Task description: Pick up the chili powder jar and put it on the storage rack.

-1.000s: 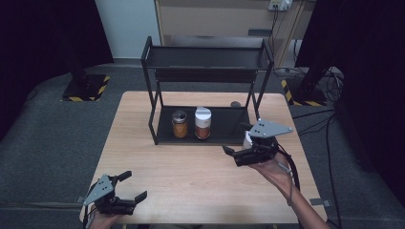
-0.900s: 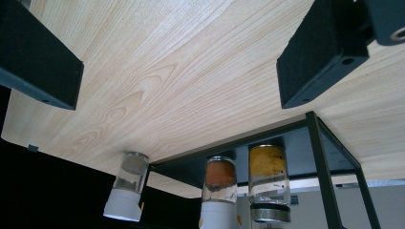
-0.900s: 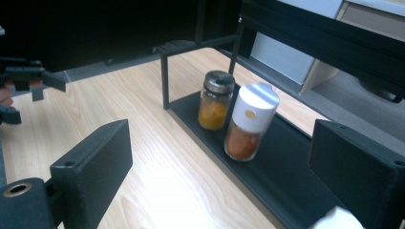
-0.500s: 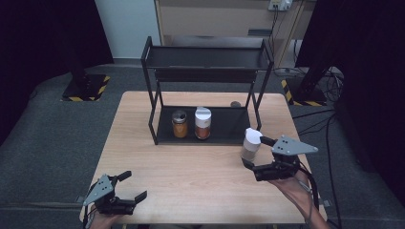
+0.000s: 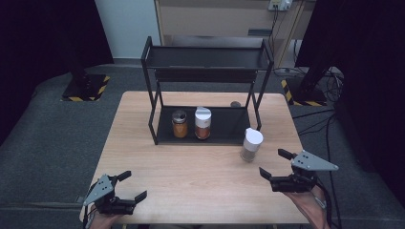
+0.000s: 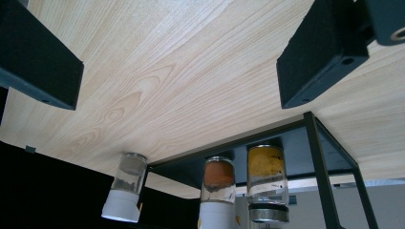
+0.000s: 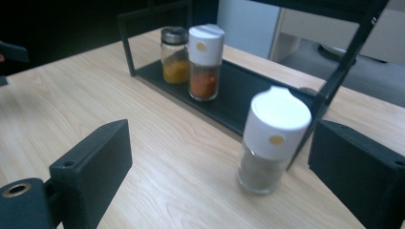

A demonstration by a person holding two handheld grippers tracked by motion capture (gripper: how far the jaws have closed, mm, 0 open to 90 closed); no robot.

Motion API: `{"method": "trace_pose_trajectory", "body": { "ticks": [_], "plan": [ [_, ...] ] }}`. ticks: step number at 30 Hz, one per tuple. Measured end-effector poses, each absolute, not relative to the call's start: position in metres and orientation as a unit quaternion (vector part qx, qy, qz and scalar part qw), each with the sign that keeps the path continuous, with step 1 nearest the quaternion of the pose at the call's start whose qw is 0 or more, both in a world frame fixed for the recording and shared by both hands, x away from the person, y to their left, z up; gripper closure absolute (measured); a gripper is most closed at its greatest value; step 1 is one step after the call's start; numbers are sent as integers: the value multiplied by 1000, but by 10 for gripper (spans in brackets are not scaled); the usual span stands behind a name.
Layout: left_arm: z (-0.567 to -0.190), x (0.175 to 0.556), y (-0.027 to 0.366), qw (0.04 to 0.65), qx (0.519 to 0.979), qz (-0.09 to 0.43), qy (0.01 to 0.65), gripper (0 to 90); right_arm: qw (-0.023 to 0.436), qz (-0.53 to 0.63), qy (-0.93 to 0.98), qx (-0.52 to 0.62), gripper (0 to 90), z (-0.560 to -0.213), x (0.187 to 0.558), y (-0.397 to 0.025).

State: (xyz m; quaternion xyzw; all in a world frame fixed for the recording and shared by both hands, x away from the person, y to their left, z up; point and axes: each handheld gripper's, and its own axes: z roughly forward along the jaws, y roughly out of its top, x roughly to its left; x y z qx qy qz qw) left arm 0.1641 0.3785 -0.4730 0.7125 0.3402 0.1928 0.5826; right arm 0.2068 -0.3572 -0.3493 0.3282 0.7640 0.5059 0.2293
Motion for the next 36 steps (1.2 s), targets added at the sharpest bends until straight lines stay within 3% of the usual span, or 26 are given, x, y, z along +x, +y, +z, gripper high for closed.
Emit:
{"method": "trace_pose_trajectory", "body": {
  "ticks": [36],
  "plan": [
    [-473,165,378,580,716,194,338,12,226,510,745,366,80,-418,188,-374]
  ]
}}
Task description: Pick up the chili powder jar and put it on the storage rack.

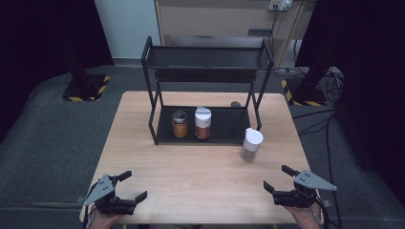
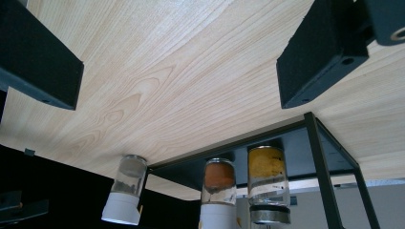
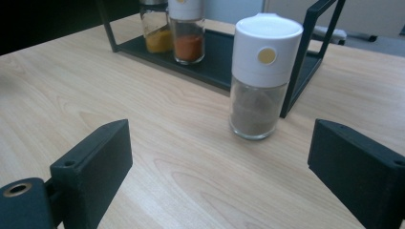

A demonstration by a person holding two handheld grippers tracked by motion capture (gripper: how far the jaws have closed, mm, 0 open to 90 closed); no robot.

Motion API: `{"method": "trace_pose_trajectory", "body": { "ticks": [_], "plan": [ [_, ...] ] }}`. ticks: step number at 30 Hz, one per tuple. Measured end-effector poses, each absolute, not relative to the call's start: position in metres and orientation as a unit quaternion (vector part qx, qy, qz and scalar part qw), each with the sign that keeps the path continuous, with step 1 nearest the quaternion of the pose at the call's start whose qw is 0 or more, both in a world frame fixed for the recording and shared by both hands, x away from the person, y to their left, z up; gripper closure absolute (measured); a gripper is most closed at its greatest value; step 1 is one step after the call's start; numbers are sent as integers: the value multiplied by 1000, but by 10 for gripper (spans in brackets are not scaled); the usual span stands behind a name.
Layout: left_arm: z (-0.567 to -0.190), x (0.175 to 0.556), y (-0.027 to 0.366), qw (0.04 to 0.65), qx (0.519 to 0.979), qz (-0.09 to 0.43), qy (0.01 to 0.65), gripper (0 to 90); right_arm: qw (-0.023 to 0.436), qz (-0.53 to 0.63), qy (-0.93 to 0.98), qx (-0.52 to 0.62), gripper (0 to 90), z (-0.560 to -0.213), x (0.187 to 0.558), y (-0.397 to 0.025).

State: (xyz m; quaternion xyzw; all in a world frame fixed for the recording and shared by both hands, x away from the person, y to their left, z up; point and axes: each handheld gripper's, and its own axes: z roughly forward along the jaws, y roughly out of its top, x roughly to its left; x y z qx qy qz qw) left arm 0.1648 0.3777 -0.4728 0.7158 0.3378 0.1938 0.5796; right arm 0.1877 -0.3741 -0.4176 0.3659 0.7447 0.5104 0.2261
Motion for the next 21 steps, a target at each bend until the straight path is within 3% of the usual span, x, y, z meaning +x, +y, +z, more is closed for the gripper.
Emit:
{"method": "trace_pose_trajectory", "body": {
  "ticks": [21],
  "plan": [
    [-474,165,379,582,714,192,339,12,226,510,744,368,79,-423,190,-376]
  ]
}}
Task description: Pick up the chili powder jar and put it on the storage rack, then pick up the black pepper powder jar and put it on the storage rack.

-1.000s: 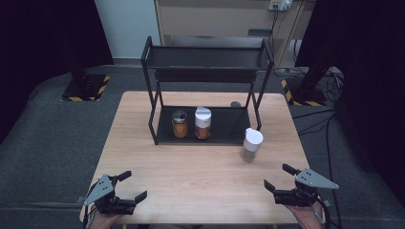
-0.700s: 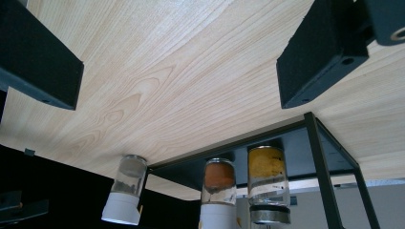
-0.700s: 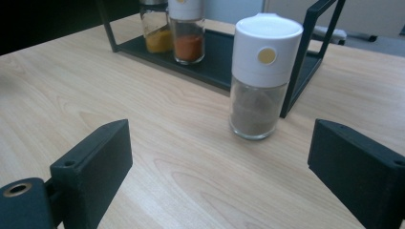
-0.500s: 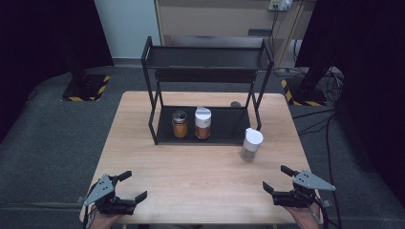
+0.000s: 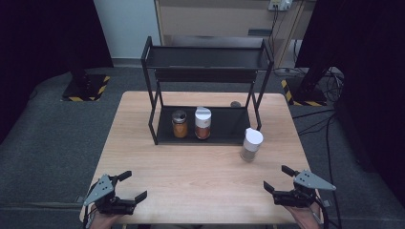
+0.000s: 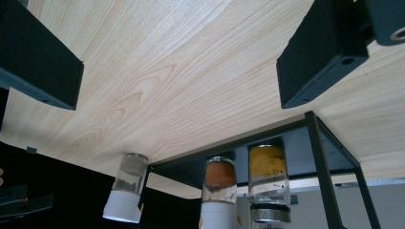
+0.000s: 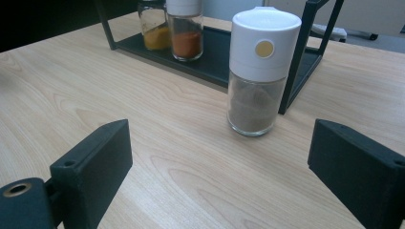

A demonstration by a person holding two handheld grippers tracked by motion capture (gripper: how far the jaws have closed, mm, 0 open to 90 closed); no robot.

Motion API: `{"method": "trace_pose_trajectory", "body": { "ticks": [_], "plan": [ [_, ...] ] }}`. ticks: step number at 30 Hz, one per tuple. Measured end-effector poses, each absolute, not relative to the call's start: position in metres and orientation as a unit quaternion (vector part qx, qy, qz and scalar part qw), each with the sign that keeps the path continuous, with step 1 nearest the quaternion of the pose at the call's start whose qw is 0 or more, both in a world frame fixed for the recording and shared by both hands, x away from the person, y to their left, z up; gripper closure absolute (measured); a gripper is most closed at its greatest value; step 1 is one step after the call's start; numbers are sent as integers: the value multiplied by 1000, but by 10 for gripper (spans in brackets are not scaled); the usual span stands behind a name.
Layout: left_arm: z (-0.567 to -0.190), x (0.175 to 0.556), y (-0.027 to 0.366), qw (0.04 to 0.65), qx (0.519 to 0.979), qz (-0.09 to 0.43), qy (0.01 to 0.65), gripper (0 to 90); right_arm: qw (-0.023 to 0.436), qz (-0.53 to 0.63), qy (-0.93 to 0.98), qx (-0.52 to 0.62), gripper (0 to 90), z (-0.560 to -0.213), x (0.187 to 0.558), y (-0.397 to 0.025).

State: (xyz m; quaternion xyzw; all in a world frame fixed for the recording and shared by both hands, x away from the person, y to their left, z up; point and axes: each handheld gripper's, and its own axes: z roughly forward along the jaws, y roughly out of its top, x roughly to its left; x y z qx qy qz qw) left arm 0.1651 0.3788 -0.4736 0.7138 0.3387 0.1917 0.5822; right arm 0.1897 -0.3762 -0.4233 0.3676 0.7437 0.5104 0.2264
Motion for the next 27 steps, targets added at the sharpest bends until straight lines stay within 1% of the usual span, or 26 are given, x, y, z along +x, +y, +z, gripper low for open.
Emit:
{"method": "trace_pose_trajectory", "body": {
  "ticks": [16,27],
  "plan": [
    [-474,165,379,583,714,192,337,12,226,511,742,371,79,-424,189,-378],
    [-473,166,378,584,714,193,335,12,236,511,733,381,73,-421,184,-377]
  ]
}}
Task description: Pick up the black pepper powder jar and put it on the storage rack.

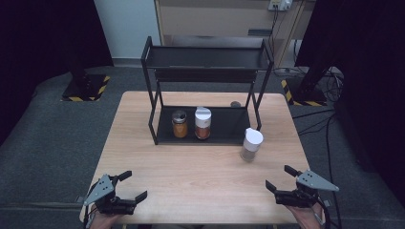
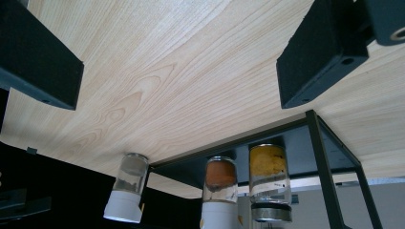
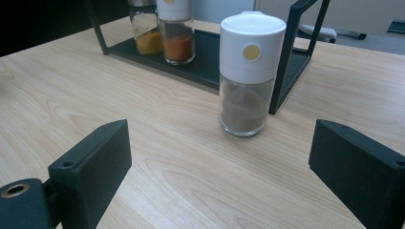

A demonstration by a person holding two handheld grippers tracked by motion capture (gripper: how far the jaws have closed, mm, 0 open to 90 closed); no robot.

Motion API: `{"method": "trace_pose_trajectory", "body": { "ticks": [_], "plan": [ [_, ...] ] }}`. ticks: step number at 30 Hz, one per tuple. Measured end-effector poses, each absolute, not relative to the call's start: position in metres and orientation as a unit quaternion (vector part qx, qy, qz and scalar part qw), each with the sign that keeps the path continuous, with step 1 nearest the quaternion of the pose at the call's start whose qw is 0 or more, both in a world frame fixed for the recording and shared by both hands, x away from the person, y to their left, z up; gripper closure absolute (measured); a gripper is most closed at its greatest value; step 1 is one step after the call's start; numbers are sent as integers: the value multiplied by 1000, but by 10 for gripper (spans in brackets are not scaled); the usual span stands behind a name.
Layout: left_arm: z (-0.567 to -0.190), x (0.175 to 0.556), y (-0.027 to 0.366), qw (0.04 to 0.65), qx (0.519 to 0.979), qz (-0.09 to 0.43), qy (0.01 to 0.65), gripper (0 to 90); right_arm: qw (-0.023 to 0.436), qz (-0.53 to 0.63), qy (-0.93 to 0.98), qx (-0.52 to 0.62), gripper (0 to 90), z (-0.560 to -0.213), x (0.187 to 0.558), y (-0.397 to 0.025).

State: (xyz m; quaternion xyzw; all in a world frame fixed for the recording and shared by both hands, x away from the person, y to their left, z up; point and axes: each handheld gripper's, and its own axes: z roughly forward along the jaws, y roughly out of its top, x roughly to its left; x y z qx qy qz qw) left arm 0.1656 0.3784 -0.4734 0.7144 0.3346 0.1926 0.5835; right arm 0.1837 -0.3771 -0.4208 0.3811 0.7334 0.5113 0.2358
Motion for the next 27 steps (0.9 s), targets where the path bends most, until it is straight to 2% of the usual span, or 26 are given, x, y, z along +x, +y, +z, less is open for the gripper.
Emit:
{"method": "trace_pose_trajectory", "body": {
  "ticks": [16,27],
  "plan": [
    [-473,167,377,583,716,192,333,12,247,502,730,392,60,-392,178,-373],
    [-473,167,378,583,716,190,332,12,251,488,738,393,49,-368,193,-364]
  ]
}}
